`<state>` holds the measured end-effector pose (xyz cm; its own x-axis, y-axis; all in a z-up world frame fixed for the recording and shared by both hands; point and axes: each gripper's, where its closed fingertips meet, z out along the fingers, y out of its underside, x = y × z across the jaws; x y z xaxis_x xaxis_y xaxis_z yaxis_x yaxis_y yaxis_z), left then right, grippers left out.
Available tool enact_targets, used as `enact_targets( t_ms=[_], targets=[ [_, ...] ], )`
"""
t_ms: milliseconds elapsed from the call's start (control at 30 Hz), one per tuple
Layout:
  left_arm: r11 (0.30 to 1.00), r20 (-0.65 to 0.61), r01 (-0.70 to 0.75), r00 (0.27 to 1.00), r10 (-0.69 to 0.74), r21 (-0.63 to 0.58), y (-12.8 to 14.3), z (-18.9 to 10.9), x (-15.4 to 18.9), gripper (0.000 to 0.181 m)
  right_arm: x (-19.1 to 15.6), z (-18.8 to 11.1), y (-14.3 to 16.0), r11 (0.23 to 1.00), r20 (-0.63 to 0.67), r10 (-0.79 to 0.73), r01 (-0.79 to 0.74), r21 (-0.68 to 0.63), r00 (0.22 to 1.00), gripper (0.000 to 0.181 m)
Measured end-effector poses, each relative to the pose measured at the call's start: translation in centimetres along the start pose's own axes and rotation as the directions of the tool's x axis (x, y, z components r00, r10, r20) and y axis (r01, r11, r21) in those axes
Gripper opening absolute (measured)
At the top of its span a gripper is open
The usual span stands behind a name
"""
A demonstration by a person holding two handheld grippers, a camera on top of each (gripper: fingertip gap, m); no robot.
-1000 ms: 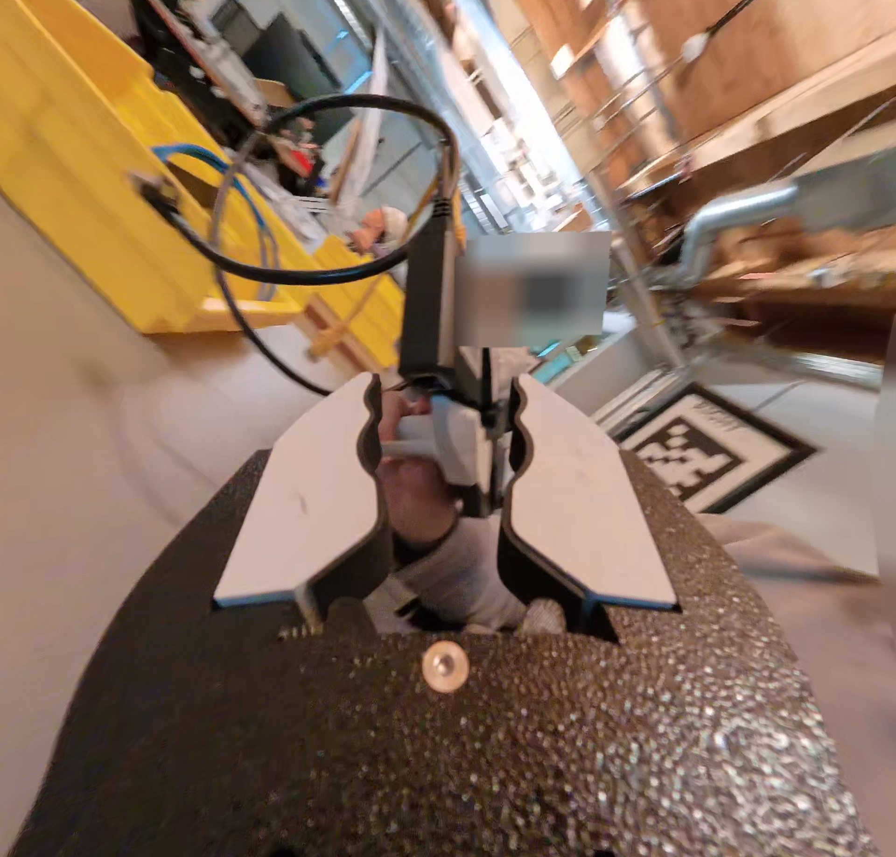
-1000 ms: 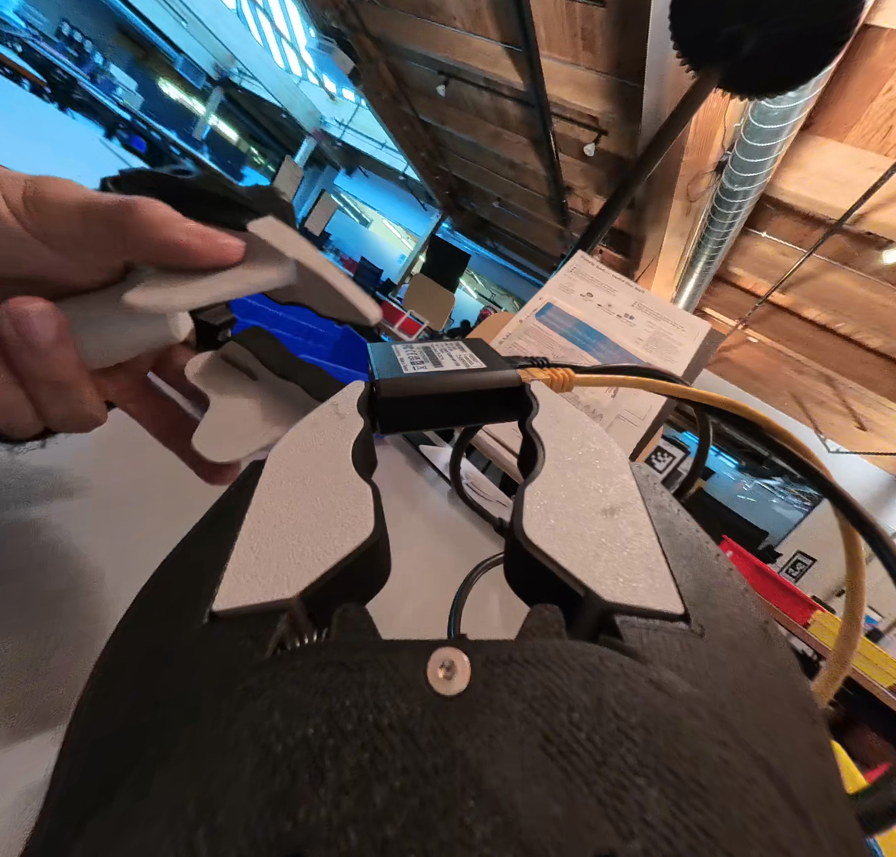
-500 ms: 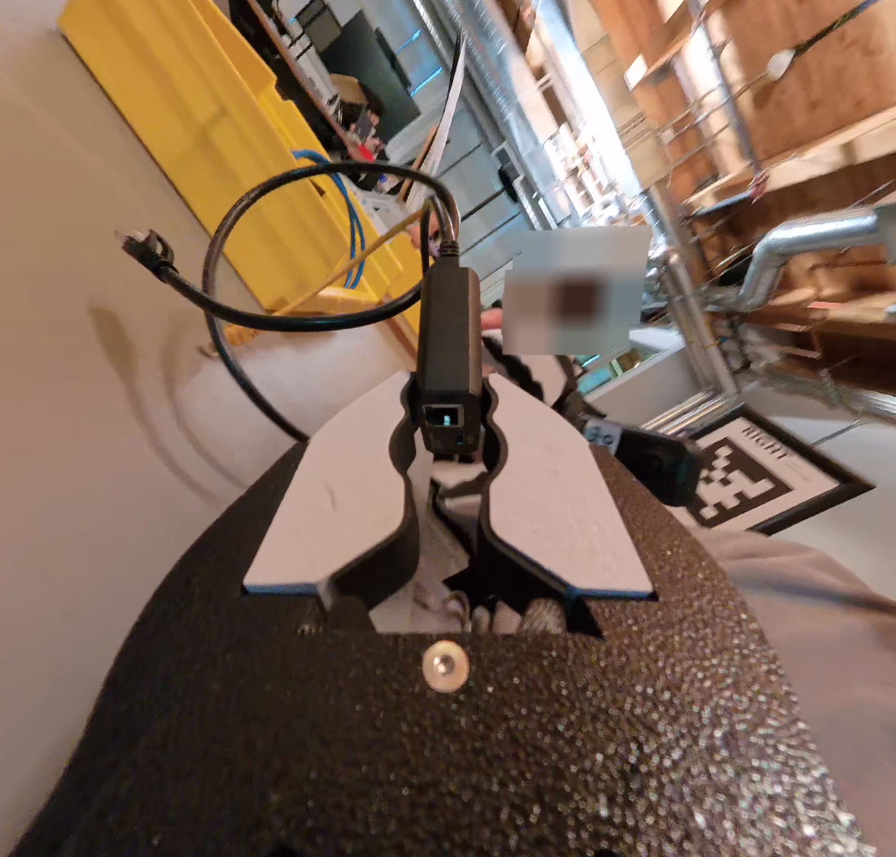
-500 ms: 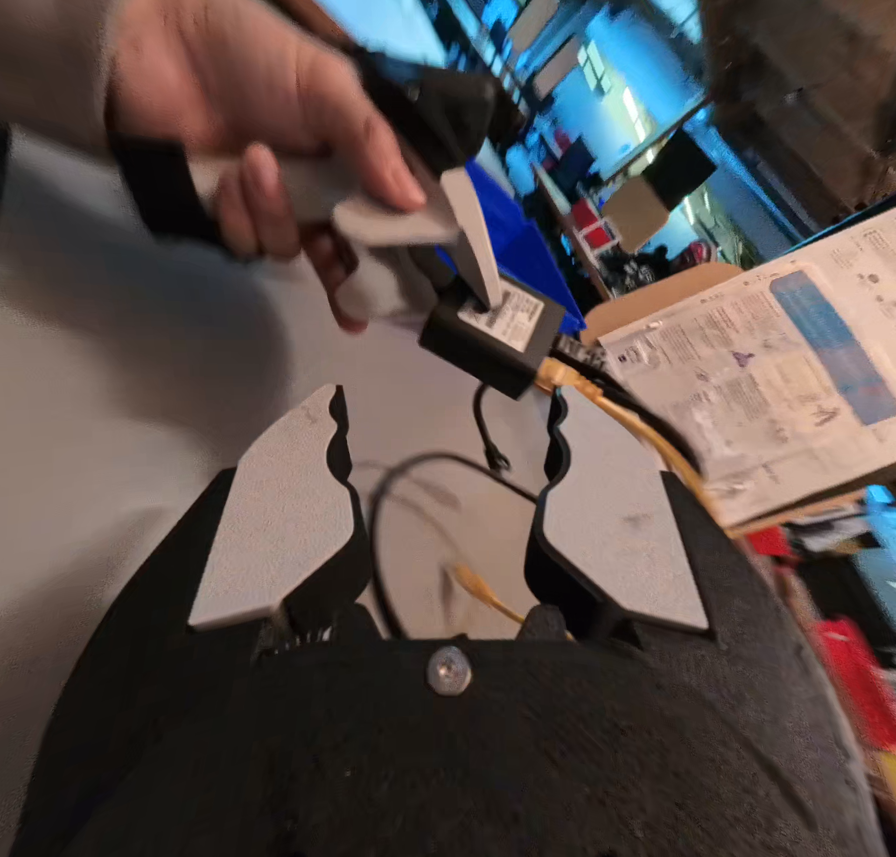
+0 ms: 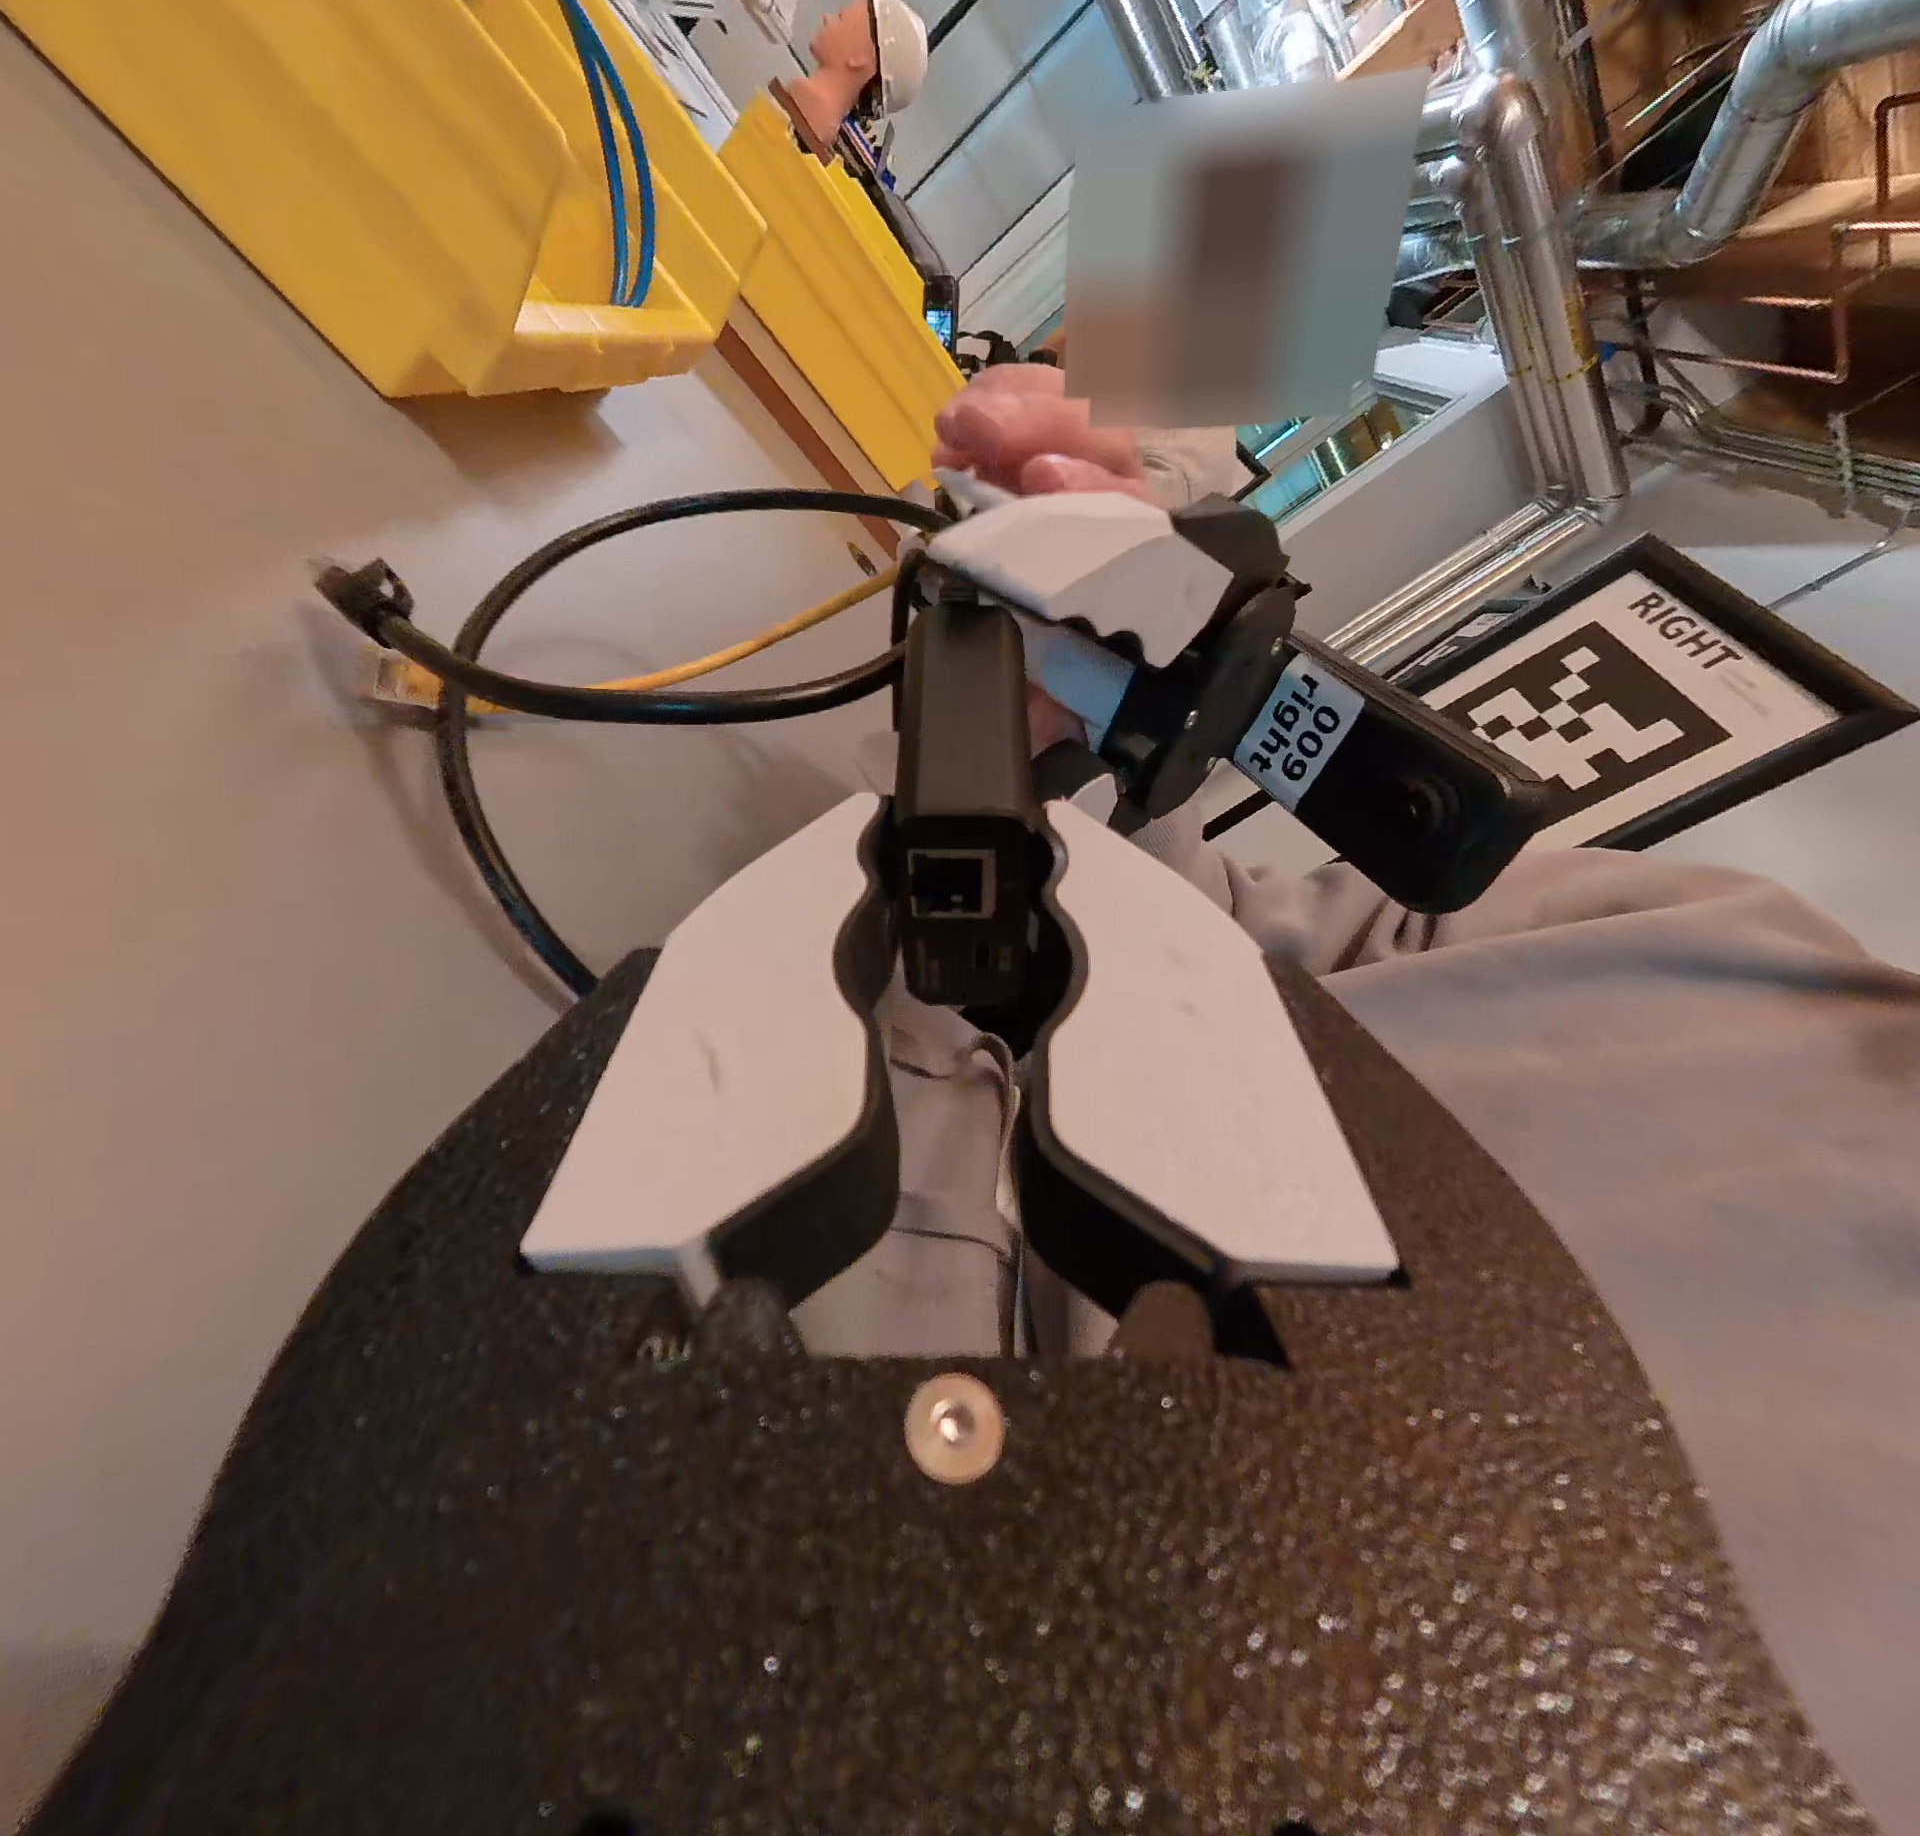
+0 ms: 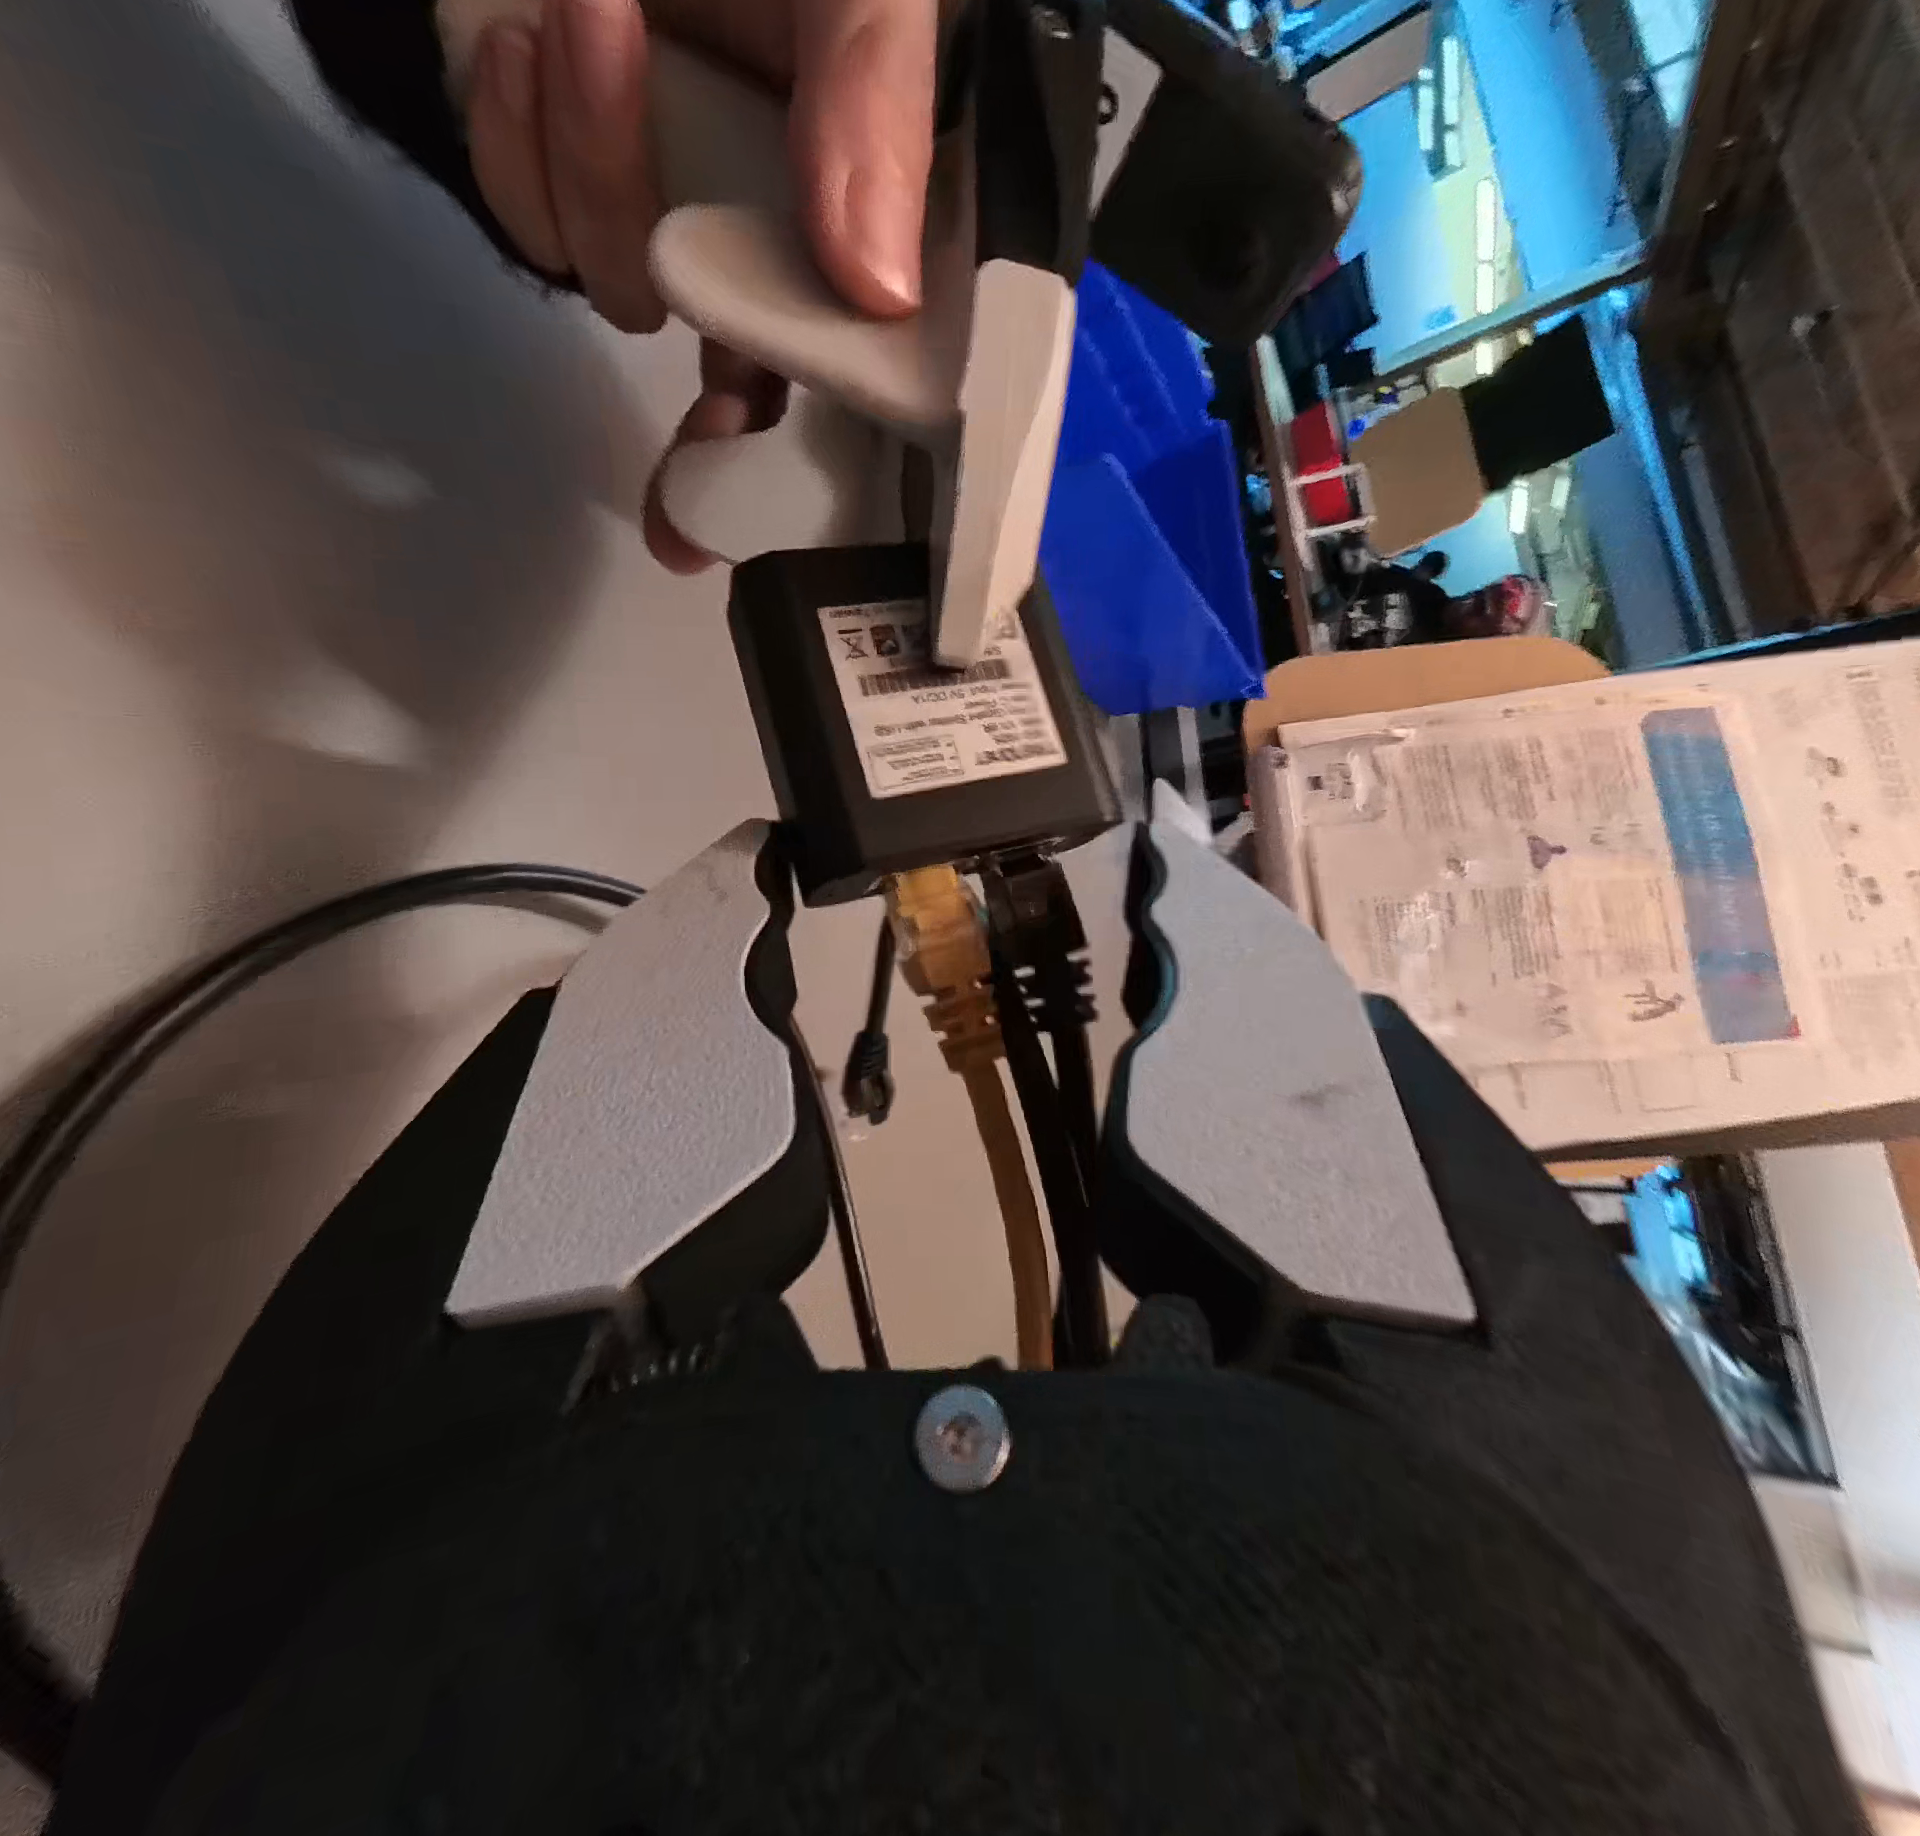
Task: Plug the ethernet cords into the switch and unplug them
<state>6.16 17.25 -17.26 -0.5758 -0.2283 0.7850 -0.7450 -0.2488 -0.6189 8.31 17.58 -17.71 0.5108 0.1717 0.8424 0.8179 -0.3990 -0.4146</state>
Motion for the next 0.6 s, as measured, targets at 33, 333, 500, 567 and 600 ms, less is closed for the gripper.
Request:
enact_targets(
  t_ms=[33,333,500,567,600],
  targets=[
    [1.0,0.0,0.008,1.0,-0.008,-0.005,0.2,0.2,-0.1,0.023,-0.3,0.1,0.0,1.0,0.011,0.0,0.0,0.005,1.0,0.062],
    [0.998,0.031,-0.065,0.997,0.064,0.007,-0.1,0.9,-0.4,0.026,-0.6,-0.1,0.8,0.999,0.068,0.052,-0.052,-0.005,0.996,0.061],
    [0.837,0.398,-0.544,0.754,0.522,-0.067,-2.3,0.0,-2.1,0.07,0.5,0.0,3.2,0.971,0.037,0.2,-0.193,-0.139,0.979,0.061],
    [0.653,0.464,-0.723,0.51,0.724,-0.224,-2.3,0.0,-2.4,0.084,0.8,-0.2,3.6,0.956,0.023,0.248,-0.241,-0.166,0.969,0.061],
    [0.558,0.465,-0.781,0.398,0.791,-0.282,-2.1,0.3,-2.5,0.087,0.1,-0.3,3.5,0.949,0.08,0.28,-0.263,-0.175,0.957,0.061]
  ],
)
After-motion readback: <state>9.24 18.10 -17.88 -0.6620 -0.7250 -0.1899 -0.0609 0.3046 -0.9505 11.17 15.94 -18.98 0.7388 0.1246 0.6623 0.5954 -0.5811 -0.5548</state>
